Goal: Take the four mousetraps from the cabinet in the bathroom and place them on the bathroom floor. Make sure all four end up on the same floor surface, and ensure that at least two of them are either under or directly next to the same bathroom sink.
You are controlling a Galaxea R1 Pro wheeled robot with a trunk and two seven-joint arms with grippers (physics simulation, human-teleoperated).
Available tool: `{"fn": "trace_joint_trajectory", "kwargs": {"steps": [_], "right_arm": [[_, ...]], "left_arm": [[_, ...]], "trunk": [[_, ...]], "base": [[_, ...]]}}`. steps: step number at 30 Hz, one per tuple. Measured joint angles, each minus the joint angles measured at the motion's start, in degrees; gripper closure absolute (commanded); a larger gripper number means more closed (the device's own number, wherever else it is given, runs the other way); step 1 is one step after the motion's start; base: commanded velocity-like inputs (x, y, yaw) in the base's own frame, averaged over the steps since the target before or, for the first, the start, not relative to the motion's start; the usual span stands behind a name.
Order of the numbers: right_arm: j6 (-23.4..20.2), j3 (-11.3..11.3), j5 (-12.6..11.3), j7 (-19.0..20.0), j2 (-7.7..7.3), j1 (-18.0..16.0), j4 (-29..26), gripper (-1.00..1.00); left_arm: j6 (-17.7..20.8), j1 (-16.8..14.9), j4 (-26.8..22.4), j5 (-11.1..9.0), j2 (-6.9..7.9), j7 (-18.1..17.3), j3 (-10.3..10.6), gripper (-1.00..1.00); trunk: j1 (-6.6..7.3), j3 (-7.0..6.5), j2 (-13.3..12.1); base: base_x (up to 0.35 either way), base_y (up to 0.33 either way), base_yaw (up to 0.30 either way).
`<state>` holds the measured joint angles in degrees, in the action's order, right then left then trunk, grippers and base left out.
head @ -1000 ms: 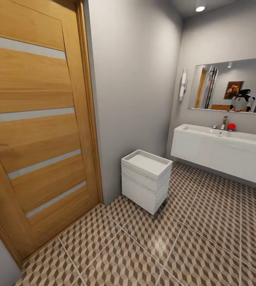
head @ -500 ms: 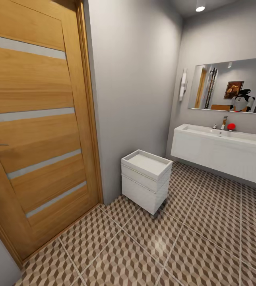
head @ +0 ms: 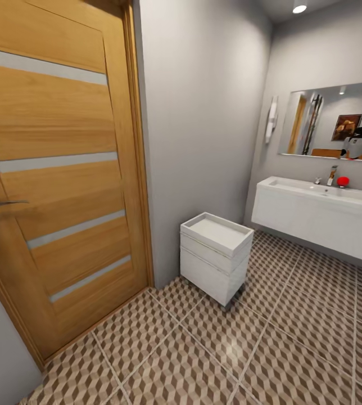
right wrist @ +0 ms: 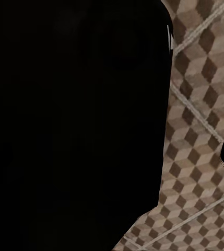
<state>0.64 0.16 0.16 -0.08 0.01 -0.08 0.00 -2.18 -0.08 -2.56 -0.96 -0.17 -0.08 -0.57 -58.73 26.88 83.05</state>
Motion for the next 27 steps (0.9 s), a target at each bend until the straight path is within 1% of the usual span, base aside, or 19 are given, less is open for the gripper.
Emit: {"fn": "trace_joint_trajectory", "kwargs": {"steps": [27], "right_arm": [[0.0, 0.0, 0.0, 0.0, -0.01, 0.0, 0.0, -1.00]], "left_arm": [[0.0, 0.0, -0.1, -0.1, 0.00, 0.0, 0.0, -1.00]], "trunk": [[0.00, 0.00, 0.0]], "base": [[0.000, 0.000, 0.269]]}}
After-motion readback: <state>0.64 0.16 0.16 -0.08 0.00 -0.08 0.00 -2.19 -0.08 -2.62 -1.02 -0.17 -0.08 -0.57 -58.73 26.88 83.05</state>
